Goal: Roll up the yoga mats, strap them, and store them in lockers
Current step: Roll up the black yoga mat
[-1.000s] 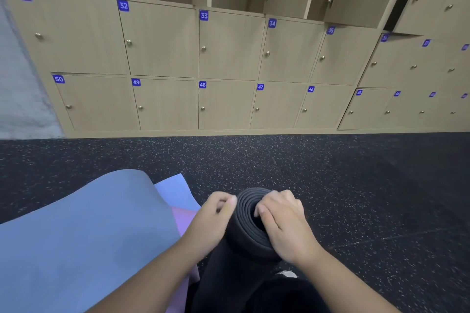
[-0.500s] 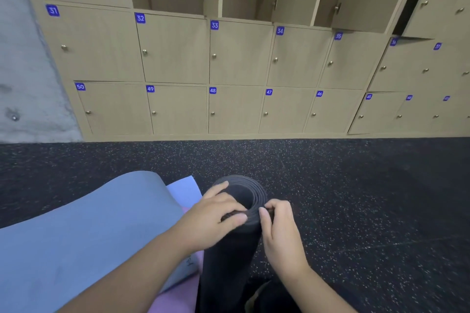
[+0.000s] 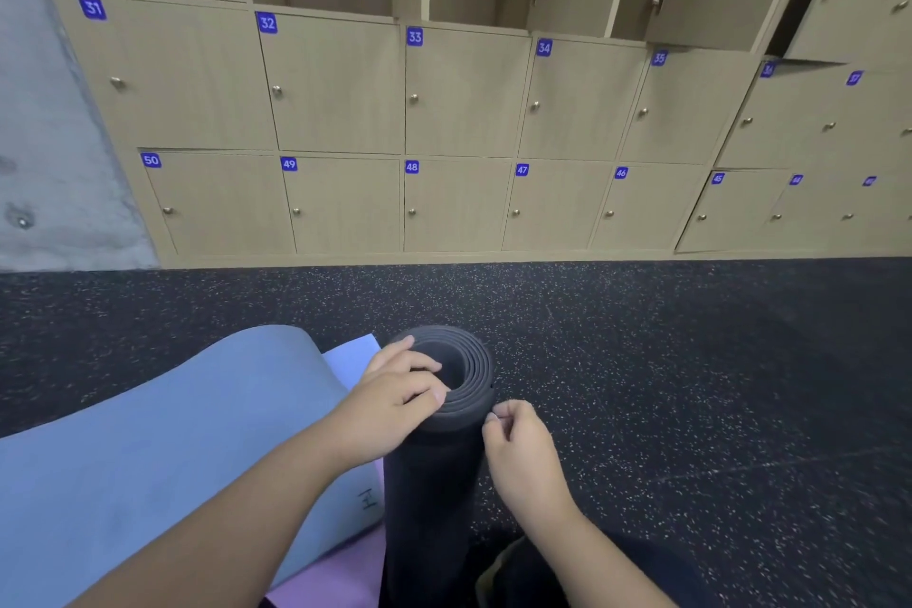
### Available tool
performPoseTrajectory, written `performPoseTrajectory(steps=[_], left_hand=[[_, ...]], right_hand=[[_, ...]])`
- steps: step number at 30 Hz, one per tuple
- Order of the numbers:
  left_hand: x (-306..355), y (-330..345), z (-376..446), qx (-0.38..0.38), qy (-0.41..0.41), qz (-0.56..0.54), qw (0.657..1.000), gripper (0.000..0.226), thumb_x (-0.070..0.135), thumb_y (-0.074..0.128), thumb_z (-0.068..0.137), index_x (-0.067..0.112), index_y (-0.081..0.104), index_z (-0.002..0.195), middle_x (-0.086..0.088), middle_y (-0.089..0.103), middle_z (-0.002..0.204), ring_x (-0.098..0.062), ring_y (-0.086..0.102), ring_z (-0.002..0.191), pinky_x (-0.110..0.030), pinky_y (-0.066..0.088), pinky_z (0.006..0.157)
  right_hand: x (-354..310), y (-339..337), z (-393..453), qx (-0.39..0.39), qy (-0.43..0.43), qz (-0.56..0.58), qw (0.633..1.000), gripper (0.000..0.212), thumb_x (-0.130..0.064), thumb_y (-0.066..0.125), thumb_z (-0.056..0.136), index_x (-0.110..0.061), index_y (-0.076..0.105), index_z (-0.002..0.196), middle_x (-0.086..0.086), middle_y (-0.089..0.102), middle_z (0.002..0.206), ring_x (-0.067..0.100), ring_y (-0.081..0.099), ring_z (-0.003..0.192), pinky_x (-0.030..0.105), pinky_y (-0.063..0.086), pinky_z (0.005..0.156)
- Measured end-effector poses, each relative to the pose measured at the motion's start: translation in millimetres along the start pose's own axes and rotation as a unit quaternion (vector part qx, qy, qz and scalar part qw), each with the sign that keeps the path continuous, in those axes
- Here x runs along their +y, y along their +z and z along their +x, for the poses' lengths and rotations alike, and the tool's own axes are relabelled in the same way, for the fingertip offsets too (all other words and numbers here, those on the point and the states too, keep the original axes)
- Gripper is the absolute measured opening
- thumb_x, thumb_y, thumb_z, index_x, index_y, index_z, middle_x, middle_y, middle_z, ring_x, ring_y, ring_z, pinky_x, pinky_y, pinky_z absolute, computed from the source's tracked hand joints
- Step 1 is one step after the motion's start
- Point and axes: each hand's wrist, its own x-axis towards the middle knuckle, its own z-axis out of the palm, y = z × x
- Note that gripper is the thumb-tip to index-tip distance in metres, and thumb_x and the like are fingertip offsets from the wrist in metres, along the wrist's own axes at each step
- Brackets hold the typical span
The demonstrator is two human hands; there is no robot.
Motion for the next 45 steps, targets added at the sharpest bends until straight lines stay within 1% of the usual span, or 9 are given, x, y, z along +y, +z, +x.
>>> performPoseTrajectory(steps=[3,6,13,15,22,29,33,41,45], left_hand=[[-5,0,-2,-0.005,0.0,-0.017,1.0,0.021,0.033,0.049,0.098,0.04,0.062,0.082,0.037,0.039,0.118,0.01,0.004,0.133,-0.008,0.003,0.102],[-8,-2,-4,-0.003,0.004,-0.028,1.0,0.028,0.059,0.04,0.08,0.042,0.062,0.082,0.038,0.042,0.115,0.021,0.003,0.127,0.003,-0.001,0.095],[-12,0,-4,0.01,0.005,-0.04,0.999,0.023,0.045,0.043,0.08,0.048,0.063,0.071,0.033,0.048,0.113,0.027,0.0,0.124,0.004,0.002,0.094],[-12,-1,-4,0.006,0.008,-0.038,0.999,0.023,0.042,0.046,0.085,0.053,0.061,0.072,0.032,0.047,0.114,0.019,0.005,0.129,0.004,0.002,0.094],[-13,4,-6,0.024,0.019,-0.047,0.998,0.03,0.063,0.035,0.068,0.052,0.061,0.076,0.031,0.047,0.115,0.026,-0.002,0.126,0.004,0.003,0.095],[-9,6,-7,0.023,0.02,-0.026,0.999,0.025,0.062,0.032,0.068,0.056,0.056,0.067,0.029,0.048,0.111,0.006,0.008,0.134,0.002,0.003,0.098],[-9,5,-5,0.01,0.03,-0.019,0.999,0.02,0.066,0.037,0.067,0.065,0.055,0.075,0.032,0.045,0.112,0.02,0.002,0.13,0.002,0.003,0.097],[-10,3,-2,0.0,0.027,-0.007,1.0,0.031,0.073,0.044,0.067,0.048,0.059,0.076,0.036,0.04,0.117,0.028,-0.004,0.125,0.003,0.001,0.096],[-8,2,-2,0.022,0.013,-0.014,1.0,0.06,0.071,0.025,0.072,0.028,0.066,0.084,0.038,0.035,0.121,0.03,-0.007,0.122,0.004,-0.003,0.096]], right_hand=[[-3,-3,6,-0.032,0.058,0.067,0.996,0.014,-0.015,0.049,0.093,-0.012,0.05,0.079,-0.005,0.052,0.067,0.009,0.044,0.058,0.023,0.038,0.057],[-4,-2,9,-0.073,0.106,0.102,0.987,0.022,-0.018,0.048,0.094,-0.013,0.044,0.073,0.002,0.051,0.067,0.013,0.045,0.057,0.026,0.039,0.058],[-9,-3,8,-0.087,0.103,0.128,0.983,0.024,-0.01,0.044,0.092,-0.009,0.049,0.069,-0.004,0.045,0.05,0.003,0.036,0.037,0.015,0.03,0.041],[-10,-3,8,-0.091,0.104,0.117,0.983,0.021,-0.014,0.045,0.094,-0.007,0.048,0.074,-0.001,0.047,0.055,0.001,0.036,0.034,0.014,0.031,0.04],[-1,-6,4,-0.105,0.152,0.128,0.974,0.024,-0.021,0.045,0.093,-0.01,0.051,0.073,0.002,0.046,0.056,0.01,0.038,0.041,0.021,0.032,0.042],[3,-3,4,-0.121,0.159,0.212,0.957,0.027,-0.012,0.043,0.093,-0.015,0.043,0.066,-0.005,0.038,0.053,0.007,0.029,0.042,0.019,0.024,0.04],[4,-1,7,-0.096,0.135,0.188,0.968,0.031,-0.008,0.04,0.092,-0.016,0.038,0.063,-0.006,0.032,0.047,0.006,0.025,0.038,0.017,0.021,0.037],[26,1,5,-0.072,0.095,0.08,0.99,0.028,-0.007,0.044,0.091,-0.015,0.039,0.065,-0.006,0.039,0.055,0.007,0.031,0.049,0.016,0.029,0.043],[24,-7,5,-0.024,0.089,0.066,0.994,0.029,-0.031,0.046,0.099,-0.014,0.047,0.075,-0.005,0.048,0.063,0.009,0.042,0.054,0.023,0.037,0.054]])
